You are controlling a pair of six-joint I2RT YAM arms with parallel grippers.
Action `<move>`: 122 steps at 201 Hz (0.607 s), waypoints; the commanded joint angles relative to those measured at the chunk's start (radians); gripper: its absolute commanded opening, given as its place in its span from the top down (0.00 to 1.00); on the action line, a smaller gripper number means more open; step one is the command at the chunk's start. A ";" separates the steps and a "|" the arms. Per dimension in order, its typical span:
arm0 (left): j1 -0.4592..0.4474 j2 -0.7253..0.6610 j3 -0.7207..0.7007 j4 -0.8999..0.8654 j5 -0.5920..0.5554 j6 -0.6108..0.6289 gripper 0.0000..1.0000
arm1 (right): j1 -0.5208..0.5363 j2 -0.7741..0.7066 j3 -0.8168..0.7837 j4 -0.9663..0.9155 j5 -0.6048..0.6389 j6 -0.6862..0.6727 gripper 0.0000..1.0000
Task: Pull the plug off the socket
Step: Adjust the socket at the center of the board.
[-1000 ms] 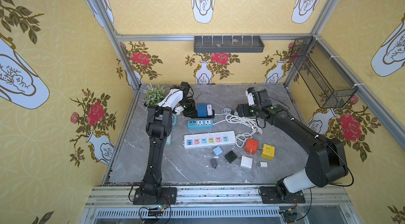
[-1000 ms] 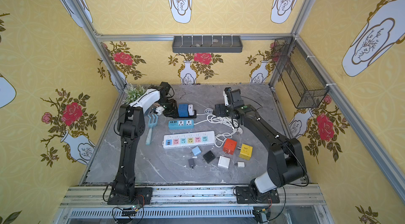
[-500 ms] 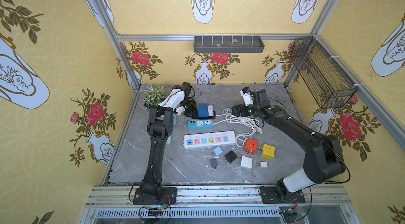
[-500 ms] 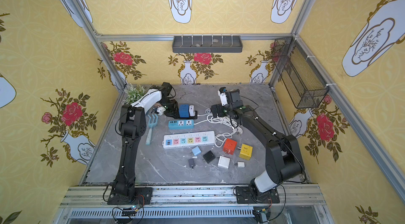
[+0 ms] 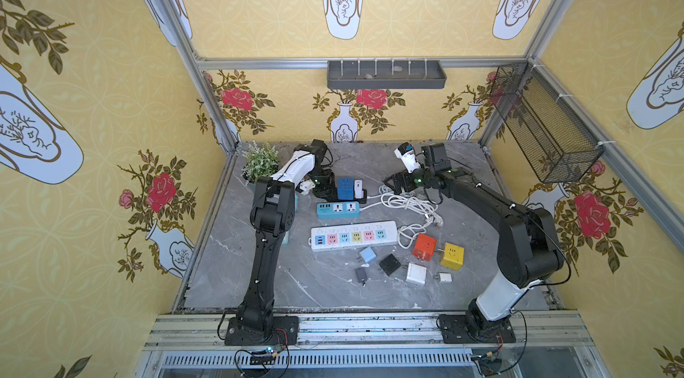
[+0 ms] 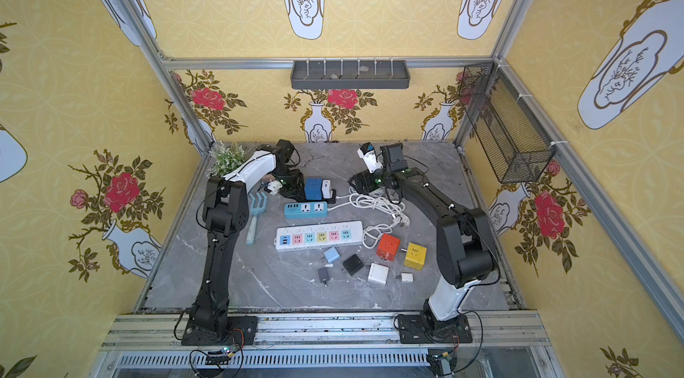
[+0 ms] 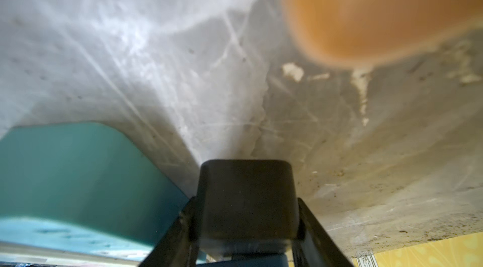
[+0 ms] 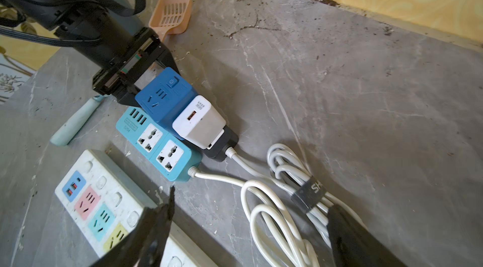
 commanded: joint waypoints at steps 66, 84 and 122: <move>-0.029 0.017 -0.020 -0.038 -0.024 0.044 0.94 | 0.037 0.117 0.061 -0.028 -0.098 -0.335 0.09; -0.034 0.019 -0.020 -0.040 -0.026 0.051 0.94 | 0.045 0.153 0.087 -0.033 -0.101 -0.367 0.09; -0.043 0.022 -0.018 -0.046 -0.030 0.065 0.95 | 0.069 0.232 0.132 -0.057 -0.091 -0.434 0.08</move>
